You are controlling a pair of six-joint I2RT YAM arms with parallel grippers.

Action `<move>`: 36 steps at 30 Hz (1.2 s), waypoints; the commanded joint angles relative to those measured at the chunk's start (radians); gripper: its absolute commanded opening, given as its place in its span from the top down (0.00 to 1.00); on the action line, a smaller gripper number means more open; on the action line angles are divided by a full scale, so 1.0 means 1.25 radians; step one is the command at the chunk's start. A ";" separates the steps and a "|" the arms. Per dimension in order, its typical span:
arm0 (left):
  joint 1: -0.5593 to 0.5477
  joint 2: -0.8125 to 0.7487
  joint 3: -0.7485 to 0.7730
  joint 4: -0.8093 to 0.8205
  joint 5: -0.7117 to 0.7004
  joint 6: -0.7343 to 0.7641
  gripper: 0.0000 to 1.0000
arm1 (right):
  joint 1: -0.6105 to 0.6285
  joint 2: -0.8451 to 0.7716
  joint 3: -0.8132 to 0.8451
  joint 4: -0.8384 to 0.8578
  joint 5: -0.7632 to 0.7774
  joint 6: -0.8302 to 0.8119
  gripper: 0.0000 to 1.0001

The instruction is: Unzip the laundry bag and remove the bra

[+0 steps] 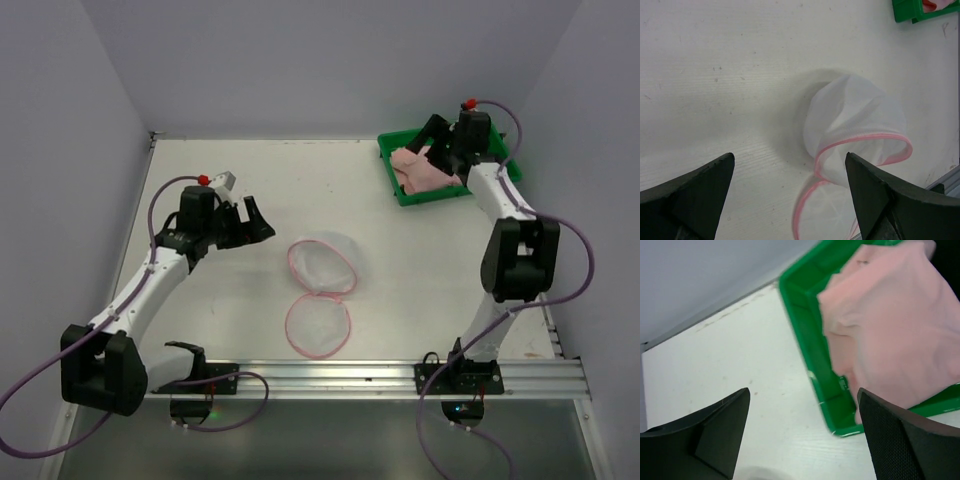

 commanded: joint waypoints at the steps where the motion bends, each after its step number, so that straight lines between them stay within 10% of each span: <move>1: 0.008 -0.017 0.016 0.008 0.028 0.022 0.05 | 0.073 -0.192 -0.078 0.054 0.010 -0.080 0.10; 14: -0.048 -0.045 -0.112 0.080 0.065 -0.029 0.24 | 0.509 -0.478 -0.426 0.013 0.043 -0.133 0.18; 29: -0.065 -0.006 -0.050 0.054 0.056 -0.026 0.34 | 0.469 -0.063 -0.334 0.001 0.067 0.009 0.54; 36: 0.013 0.017 0.057 -0.005 0.064 0.029 0.34 | 0.419 -0.116 -0.425 -0.005 0.130 0.203 0.65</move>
